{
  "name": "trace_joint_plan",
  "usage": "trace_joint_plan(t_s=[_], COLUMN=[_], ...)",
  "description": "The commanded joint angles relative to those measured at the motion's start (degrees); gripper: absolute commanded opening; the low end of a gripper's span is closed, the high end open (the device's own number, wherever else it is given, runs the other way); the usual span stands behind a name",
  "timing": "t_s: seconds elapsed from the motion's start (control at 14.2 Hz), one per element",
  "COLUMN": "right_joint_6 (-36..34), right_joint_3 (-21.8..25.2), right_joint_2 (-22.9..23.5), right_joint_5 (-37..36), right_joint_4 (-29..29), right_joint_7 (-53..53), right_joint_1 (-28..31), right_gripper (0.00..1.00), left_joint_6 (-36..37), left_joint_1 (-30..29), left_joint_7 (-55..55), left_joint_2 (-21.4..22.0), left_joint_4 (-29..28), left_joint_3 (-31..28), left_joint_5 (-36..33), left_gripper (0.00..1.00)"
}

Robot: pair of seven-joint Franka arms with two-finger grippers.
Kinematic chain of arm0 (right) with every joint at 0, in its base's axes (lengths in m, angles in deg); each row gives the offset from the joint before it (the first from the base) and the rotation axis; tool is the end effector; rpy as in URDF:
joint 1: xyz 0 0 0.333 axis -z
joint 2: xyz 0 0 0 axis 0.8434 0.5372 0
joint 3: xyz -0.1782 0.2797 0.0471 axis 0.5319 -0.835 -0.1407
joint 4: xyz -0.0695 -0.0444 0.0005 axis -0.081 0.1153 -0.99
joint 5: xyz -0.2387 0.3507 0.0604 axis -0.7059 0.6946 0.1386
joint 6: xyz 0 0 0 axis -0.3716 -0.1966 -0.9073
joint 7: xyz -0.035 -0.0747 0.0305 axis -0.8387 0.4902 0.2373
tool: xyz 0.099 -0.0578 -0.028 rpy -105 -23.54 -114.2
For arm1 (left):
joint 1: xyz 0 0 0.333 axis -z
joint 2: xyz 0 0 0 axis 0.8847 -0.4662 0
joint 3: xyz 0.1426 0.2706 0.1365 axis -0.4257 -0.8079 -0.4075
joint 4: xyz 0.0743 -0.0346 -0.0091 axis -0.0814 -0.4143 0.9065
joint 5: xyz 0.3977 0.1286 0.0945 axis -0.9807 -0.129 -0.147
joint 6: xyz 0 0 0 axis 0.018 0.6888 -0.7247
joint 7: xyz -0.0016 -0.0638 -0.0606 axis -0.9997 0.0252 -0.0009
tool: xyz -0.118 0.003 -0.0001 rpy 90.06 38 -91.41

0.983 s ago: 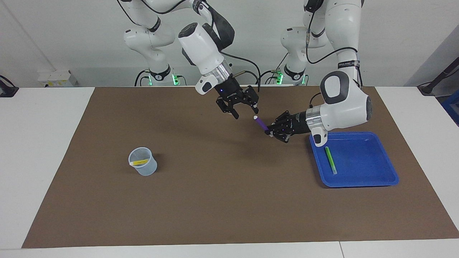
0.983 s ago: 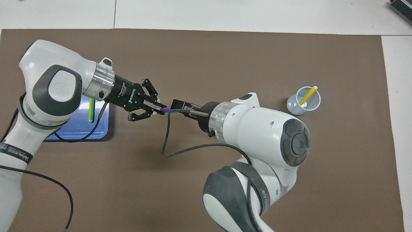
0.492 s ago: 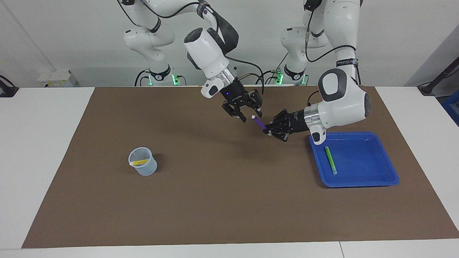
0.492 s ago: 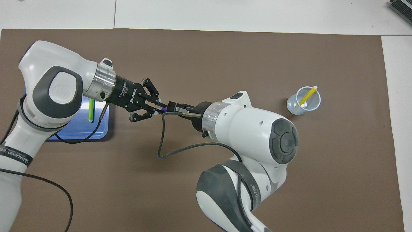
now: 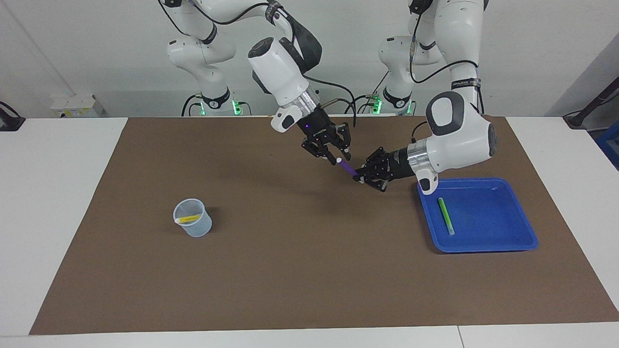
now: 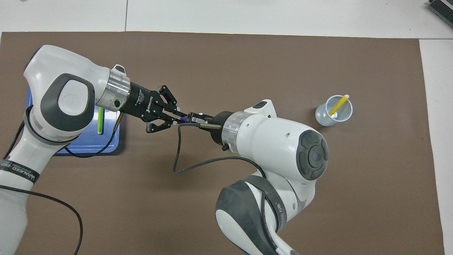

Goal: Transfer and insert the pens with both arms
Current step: 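Close the right gripper on the purple pen held by the left gripper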

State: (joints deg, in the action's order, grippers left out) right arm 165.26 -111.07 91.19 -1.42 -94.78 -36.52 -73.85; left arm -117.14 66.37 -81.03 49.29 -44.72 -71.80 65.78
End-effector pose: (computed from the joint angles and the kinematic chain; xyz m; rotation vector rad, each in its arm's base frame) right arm 0.5520 0.4035 0.4888 -2.4773 0.2997 -0.3355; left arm 0.6271 -0.2311 0.4216 1.9776 1.5838 -0.9519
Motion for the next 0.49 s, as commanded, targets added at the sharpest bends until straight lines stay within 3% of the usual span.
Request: trace_joint_plan(t_s=[0.0, 0.42], right_joint_6=[0.8, 0.9], right_joint_3=[-0.3, -0.1], right_joint_2=[0.9, 1.0], right_joint_5=[0.3, 0.3], right_joint_4=[0.9, 0.9], right_joint_7=[1.4, 3.1], right_joint_1=[0.1, 0.3], right_gripper=[0.37, 0.37], left_joint_6=[-1.8, -1.9], left_joint_1=[1.2, 1.2], left_joint_7=[-1.7, -1.9], left_joint_2=[2.0, 2.0], left_joint_4=[-2.2, -2.3], left_joint_3=[-0.8, -0.9], left_joint_5=[1.3, 1.3], left_gripper=[0.00, 0.00])
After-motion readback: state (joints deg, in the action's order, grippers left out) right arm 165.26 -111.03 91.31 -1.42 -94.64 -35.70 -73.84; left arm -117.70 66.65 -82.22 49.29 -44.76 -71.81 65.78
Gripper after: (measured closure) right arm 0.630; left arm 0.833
